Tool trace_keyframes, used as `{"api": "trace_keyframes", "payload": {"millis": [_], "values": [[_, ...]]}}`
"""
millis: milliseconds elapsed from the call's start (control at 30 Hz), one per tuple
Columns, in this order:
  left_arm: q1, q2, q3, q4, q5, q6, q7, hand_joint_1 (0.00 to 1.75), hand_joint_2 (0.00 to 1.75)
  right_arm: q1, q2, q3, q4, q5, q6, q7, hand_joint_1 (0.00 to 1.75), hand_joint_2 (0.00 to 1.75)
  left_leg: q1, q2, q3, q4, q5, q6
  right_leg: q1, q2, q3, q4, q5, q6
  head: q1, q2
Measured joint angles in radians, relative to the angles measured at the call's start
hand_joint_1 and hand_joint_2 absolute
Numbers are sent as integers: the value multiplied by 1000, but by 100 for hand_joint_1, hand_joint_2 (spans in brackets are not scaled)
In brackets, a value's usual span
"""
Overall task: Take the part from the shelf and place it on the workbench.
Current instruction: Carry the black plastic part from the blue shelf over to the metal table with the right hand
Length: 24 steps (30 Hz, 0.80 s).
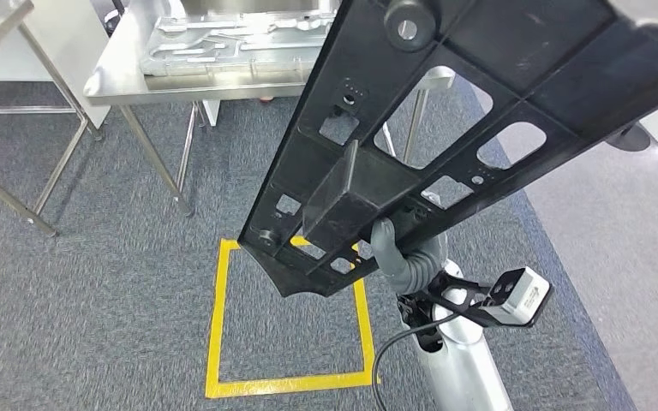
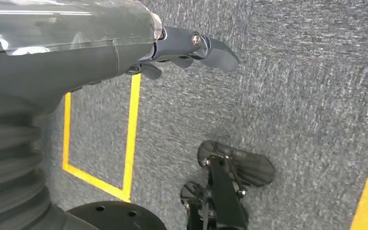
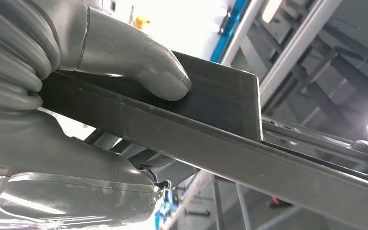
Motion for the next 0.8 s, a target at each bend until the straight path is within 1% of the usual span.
{"api": "trace_keyframes", "payload": {"millis": [67,167,200,233,267,300,333,367,400,433,467,500,533,567,633,700,733,767,800], "values": [[1,0,0,0,-1,0,0,0,175,0,0,0,0,-3,4,0,175,175,-4,-1,1,-7,-6,5,1,-2,-1,1,-1,6,0,0],[2,0,0,0,-1,0,0,0,175,0,0,0,0,-5,6,0,175,175,-5,-2,0,-7,-7,7,0,-3,0,0,-2,8,0,0],[3,0,0,0,-1,0,0,0,175,0,0,0,0,-8,8,0,175,175,-3,-4,2,-11,-7,12,-1,1,-1,5,-8,14,0,0],[2,0,0,0,-1,1,1,0,175,0,-1,0,0,-11,9,0,175,175,-2,-6,5,-14,-8,18,-3,11,-19,40,-27,21,0,0],[1,-1,0,0,-1,2,1,0,175,0,-1,0,0,-13,10,0,175,175,0,-8,8,-18,-9,25,-4,22,-49,97,-54,28,0,0],[-2,-1,0,0,-1,2,1,0,175,2,-1,0,0,-15,10,-1,175,175,2,-10,12,-21,-10,32,-6,34,-91,172,-85,34,0,0],[-4,-1,0,0,-2,3,1,0,175,4,-1,0,0,-16,9,-1,175,175,2,-12,14,-21,-13,35,-7,40,-139,249,-109,38,0,0],[-4,-1,0,0,-2,2,1,0,175,7,-2,0,0,-16,10,-1,175,175,1,-15,18,-21,-16,36,-8,41,-169,291,-111,39,0,0],[-4,-1,0,0,-3,2,1,0,175,9,-3,0,0,-16,10,0,175,175,1,-18,22,-21,-20,35,-10,41,-182,296,-93,40,0,0],[-3,-1,0,0,-4,2,1,0,175,11,-3,0,0,-16,10,0,175,175,1,-21,29,-20,-24,34,-11,41,-174,261,-57,39,0,0],[-3,-1,0,0,-4,1,1,0,175,11,-3,0,0,-15,10,0,175,175,1,-24,36,-20,-28,31,-13,41,-148,194,-10,37,0,0],[-3,-2,0,0,-4,0,1,0,175,11,-4,-1,-1,-15,10,0,175,175,0,-26,42,-20,-33,28,-12,42,-118,123,24,33,0,0],[-4,-3,0,0,-5,0,1,0,175,11,-4,-1,-2,-14,11,0,175,175,-1,-28,47,-19,-38,23,-11,43,-93,65,48,28,0,0],[-5,-3,0,0,-5,0,1,0,175,11,-4,-1,-3,-14,11,-1,175,175,-3,-30,49,-18,-41,18,-9,44,-79,31,56,23,0,0],[-5,-3,0,0,-5,1,2,0,175,11,-3,-1,-5,-13,11,-1,175,175,-3,-31,50,-19,-46,5,-5,45,-74,17,51,11,0,0],[-5,-2,0,0,-6,2,4,0,175,11,-3,-1,-7,-13,10,-1,175,175,0,-29,52,-10,-56,-6,-7,45,-66,9,51,-2,0,0],[-6,-2,0,0,-7,3,5,0,175,10,-2,-1,-7,-13,10,-1,175,175,1,-27,42,16,-73,-11,-10,44,-60,5,51,-8,0,0],[-6,-2,0,0,-8,3,5,0,175,9,-2,-1,-8,-14,10,-1,175,175,3,-26,20,65,-98,-15,-11,43,-55,2,50,-12,0,0],[-6,-2,0,0,-9,3,5,0,175,8,-1,-1,-8,-14,10,-1,175,175,3,-25,-13,132,-128,-18,-10,42,-52,1,48,-16,0,0]]}}
